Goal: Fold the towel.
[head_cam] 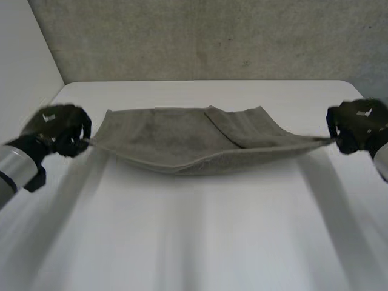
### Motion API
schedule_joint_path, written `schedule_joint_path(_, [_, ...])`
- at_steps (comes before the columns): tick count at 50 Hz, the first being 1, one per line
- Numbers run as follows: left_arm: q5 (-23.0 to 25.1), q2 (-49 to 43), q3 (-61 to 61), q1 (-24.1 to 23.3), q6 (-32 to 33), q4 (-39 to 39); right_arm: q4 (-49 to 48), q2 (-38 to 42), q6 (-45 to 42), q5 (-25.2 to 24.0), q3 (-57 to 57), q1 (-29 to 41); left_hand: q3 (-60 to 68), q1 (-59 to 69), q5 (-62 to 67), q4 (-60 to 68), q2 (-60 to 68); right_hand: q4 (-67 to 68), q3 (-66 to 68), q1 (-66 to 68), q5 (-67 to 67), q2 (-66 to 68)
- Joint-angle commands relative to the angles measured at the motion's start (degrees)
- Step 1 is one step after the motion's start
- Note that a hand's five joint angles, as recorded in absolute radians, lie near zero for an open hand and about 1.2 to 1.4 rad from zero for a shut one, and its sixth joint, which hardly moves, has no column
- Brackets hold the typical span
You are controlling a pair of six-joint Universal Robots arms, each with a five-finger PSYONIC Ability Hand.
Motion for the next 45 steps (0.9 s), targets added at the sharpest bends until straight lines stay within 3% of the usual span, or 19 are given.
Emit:
schedule_joint_path(1, [2.39, 10.22, 0.13, 0.43, -0.63, -2.77, 6.18, -8.92, 2.58, -2.1, -2.13, -0.55, 2.63, 6.3, 6.37, 1.88, 2.57, 3.08, 3.06, 4.05, 2.45, 3.25])
schedule_joint_path(6, [3.97, 17.24, 1.79, 1.39, -0.81, -8.9, 19.08, -14.01, 1.88, -6.4, -9.06, -2.04, 2.63, 6.3, 6.37, 1.88, 2.57, 3.08, 3.06, 4.05, 2.45, 3.25])
schedule_joint_path(14, [8.98, 17.26, 3.03, 5.0, -0.98, -11.56, 23.15, -13.23, -2.95, -7.02, -11.19, -2.49, 2.63, 6.3, 6.37, 1.88, 2.57, 3.08, 3.06, 4.05, 2.45, 3.25])
schedule_joint_path(23, [8.98, 0.32, 5.4, 5.0, -0.89, -12.09, 22.44, -1.54, -7.26, -5.62, -11.36, -0.29, 2.63, 6.3, 6.37, 1.88, 2.57, 3.08, 3.06, 4.05, 2.45, 3.25])
schedule_joint_path(24, [9.07, -1.71, 5.58, 5.0, -0.9, -12.18, 22.27, 0.03, -7.52, -5.36, -10.75, 0.41, 2.63, 6.3, 6.37, 1.88, 2.57, 0.98, 0.96, 1.94, 0.34, 1.14])
schedule_joint_path(26, [9.16, -2.86, 5.4, 5.18, -0.81, -12.27, 20.78, 1.19, -7.44, -5.18, -8.48, 1.38, 2.63, 6.3, 6.37, 1.88, 2.57, -31.7, -31.72, -30.73, -32.34, -31.53])
schedule_joint_path(27, [9.16, -3.65, 5.14, 5.27, -0.63, -12.27, 20.77, 1.19, -7.44, -5.18, -8.46, 1.38, 2.63, 6.3, 6.37, 1.88, 2.57, -31.84, -31.87, -30.88, -32.48, -31.68])
schedule_joint_path(29, [9.07, -4.36, 4.97, 5.35, -0.63, -12.27, 17.28, 1.1, -7.7, -6.4, -2.69, 2.34, 2.63, 6.3, 6.37, 1.88, 2.57, -52.44, -52.46, -51.47, -53.08, -52.27])
schedule_joint_path(32, [9.07, -4.63, 4.52, 5.53, -0.72, -12.09, 11.22, 0.49, -7.88, -7.81, 3.11, 3.14, 2.63, 6.3, 6.37, 1.88, 2.57, -58.91, -58.93, -57.94, -59.55, -58.75])
schedule_joint_path(37, [9.16, -4.89, 2.68, 5.62, -0.81, -10.95, 2.61, -0.57, -8.14, -10.53, 10.15, 2.79, 2.63, 6.3, 6.37, 1.88, 2.57, -57.92, -57.94, -56.96, -58.56, -57.76])
schedule_joint_path(45, [8.98, -4.89, 0.13, 5.36, -0.81, -7.35, 0.21, 2.06, -13.31, -11.42, 15.26, 2.79, 2.63, 6.3, 6.37, 1.88, 2.57, -57.75, -57.77, -56.78, -58.39, -57.58])
